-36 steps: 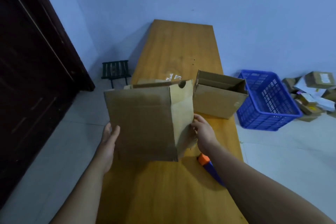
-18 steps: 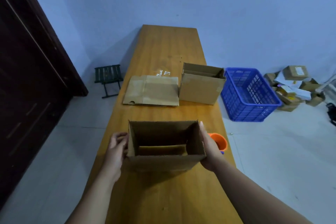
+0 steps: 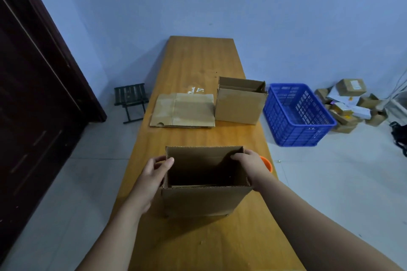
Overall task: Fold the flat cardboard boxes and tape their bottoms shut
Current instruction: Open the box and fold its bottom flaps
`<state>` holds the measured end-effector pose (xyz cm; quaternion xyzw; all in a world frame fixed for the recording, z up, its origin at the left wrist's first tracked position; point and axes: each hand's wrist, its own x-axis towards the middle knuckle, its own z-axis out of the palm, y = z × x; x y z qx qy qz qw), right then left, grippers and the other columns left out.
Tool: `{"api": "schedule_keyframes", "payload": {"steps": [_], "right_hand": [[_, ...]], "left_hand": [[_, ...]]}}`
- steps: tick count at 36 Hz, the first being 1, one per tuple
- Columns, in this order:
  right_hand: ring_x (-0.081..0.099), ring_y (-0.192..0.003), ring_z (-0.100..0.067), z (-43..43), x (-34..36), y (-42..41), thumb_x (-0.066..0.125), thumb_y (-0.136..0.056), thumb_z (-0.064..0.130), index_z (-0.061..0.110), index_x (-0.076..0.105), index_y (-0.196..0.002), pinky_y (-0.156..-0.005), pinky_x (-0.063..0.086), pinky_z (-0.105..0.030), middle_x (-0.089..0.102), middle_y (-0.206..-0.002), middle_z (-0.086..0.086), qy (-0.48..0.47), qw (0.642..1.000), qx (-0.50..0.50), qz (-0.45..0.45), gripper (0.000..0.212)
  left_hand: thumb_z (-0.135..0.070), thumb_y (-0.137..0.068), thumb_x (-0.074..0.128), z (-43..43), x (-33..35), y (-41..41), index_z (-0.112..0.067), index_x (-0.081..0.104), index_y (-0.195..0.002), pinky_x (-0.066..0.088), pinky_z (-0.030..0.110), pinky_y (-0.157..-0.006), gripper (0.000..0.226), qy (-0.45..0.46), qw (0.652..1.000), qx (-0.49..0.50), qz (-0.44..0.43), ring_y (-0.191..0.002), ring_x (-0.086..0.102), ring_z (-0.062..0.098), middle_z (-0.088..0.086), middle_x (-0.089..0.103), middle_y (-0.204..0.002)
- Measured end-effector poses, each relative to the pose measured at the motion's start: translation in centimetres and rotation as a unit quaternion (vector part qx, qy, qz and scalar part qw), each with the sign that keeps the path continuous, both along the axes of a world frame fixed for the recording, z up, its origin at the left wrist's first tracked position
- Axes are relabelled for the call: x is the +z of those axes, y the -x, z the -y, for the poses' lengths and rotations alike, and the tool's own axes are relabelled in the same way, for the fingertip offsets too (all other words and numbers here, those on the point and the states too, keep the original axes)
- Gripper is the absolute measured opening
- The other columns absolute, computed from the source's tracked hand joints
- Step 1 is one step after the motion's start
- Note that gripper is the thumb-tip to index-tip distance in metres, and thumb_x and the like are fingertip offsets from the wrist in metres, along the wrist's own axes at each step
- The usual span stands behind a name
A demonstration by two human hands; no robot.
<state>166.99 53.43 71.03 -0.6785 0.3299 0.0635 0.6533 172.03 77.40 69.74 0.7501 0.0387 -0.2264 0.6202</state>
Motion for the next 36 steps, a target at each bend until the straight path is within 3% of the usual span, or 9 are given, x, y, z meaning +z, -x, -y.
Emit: {"api": "schedule_keyframes", "payload": {"steps": [6, 11, 14, 19, 21, 25, 28, 32, 36], "right_hand": [[0.059, -0.091, -0.018, -0.8, -0.9, -1.5, 0.056, -0.094, 0.030, 0.015, 0.053, -0.123, -0.082, 0.051, -0.036, 0.060, -0.096, 0.002, 0.184, 0.982, 0.028, -0.024, 0.032], [0.060, -0.094, -0.016, -1.3, -0.4, -1.7, 0.054, -0.091, 0.052, 0.015, 0.045, -0.135, -0.078, 0.054, -0.031, 0.061, -0.111, -0.001, 0.279, 0.957, 0.072, -0.040, 0.058], [0.058, -0.103, -0.018, -1.2, 0.0, -1.6, 0.055, -0.087, 0.059, 0.016, 0.041, -0.139, -0.079, 0.049, -0.028, 0.058, -0.124, -0.003, 0.227, 0.968, 0.100, -0.028, 0.069], [0.057, -0.110, -0.021, 0.9, -0.6, -0.4, 0.046, -0.079, 0.074, 0.023, 0.047, -0.132, -0.087, 0.049, -0.033, 0.057, -0.125, -0.002, -0.134, 0.985, 0.112, -0.017, 0.074], [0.057, -0.114, -0.025, 1.8, -1.7, 0.2, 0.046, -0.085, 0.065, 0.025, 0.048, -0.134, -0.092, 0.049, -0.038, 0.059, -0.126, -0.005, -0.193, 0.977, 0.085, 0.009, 0.063], [0.064, -0.105, -0.027, 2.0, -3.5, 0.8, 0.056, -0.093, 0.040, 0.025, 0.040, -0.142, -0.073, 0.054, -0.033, 0.060, -0.123, -0.010, -0.125, 0.991, 0.032, 0.020, 0.054], [0.065, -0.099, -0.023, 1.5, -4.0, 1.0, 0.057, -0.092, 0.040, 0.026, 0.045, -0.135, -0.072, 0.053, -0.031, 0.062, -0.114, -0.005, -0.077, 0.996, 0.031, 0.028, 0.047], [0.059, -0.090, -0.012, 1.4, -4.1, 0.7, 0.056, -0.093, 0.038, 0.033, 0.040, -0.126, -0.066, 0.048, -0.024, 0.055, -0.102, 0.007, -0.033, 0.998, 0.048, 0.020, 0.037], [0.053, -0.084, -0.007, 1.5, -3.8, 0.6, 0.058, -0.093, 0.036, 0.036, 0.037, -0.118, -0.065, 0.044, -0.021, 0.050, -0.096, 0.012, -0.015, 0.998, 0.062, 0.021, 0.033]], "left_hand": [[-0.036, -0.091, 0.057, 0.8, 0.6, -0.7, -0.012, 0.045, -0.082, 0.036, 0.028, -0.057, 0.028, -0.198, 0.975, -0.008, 0.105, -0.066, 0.047, 0.016, 0.003, 0.048, -0.071], [-0.043, -0.090, 0.056, 1.4, 0.9, -1.1, -0.014, 0.049, -0.075, 0.038, 0.024, -0.055, 0.033, -0.276, 0.944, -0.124, 0.129, -0.059, 0.049, 0.015, 0.001, 0.050, -0.065], [-0.051, -0.093, 0.047, 1.8, 1.2, -1.2, -0.019, 0.057, -0.084, 0.044, 0.023, -0.060, 0.035, -0.315, 0.916, -0.217, 0.122, -0.067, 0.060, 0.012, 0.001, 0.063, -0.074], [-0.037, -0.100, 0.039, 1.5, 1.2, -1.7, -0.018, 0.059, -0.092, 0.049, 0.027, -0.068, 0.028, -0.245, 0.942, -0.210, 0.093, -0.067, 0.062, 0.010, 0.000, 0.059, -0.075], [-0.039, -0.098, 0.042, 0.9, 0.8, -1.7, -0.021, 0.057, -0.102, 0.050, 0.025, -0.067, 0.024, -0.178, 0.961, -0.195, 0.086, -0.072, 0.064, 0.013, 0.003, 0.061, -0.081], [-0.088, -0.061, 0.046, -1.0, 0.1, -1.2, -0.025, 0.052, -0.120, 0.049, 0.024, -0.082, 0.087, 0.001, 0.975, -0.217, 0.053, -0.093, 0.064, 0.014, 0.004, 0.064, -0.102], [-0.092, -0.041, 0.055, -2.0, -0.9, -0.8, -0.022, 0.056, -0.117, 0.047, 0.020, -0.085, 0.104, 0.024, 0.970, -0.230, 0.070, -0.100, 0.061, 0.008, -0.005, 0.064, -0.106], [-0.070, -0.057, 0.071, -1.9, -1.6, 0.1, -0.025, 0.062, -0.109, 0.051, 0.019, -0.078, 0.069, -0.008, 0.971, -0.212, 0.106, -0.100, 0.061, 0.008, -0.006, 0.065, -0.103], [-0.043, -0.071, 0.064, -0.9, -2.1, 0.8, -0.028, 0.060, -0.102, 0.050, 0.016, -0.072, 0.035, -0.039, 0.982, -0.120, 0.141, -0.100, 0.060, 0.008, -0.008, 0.064, -0.103]]}}
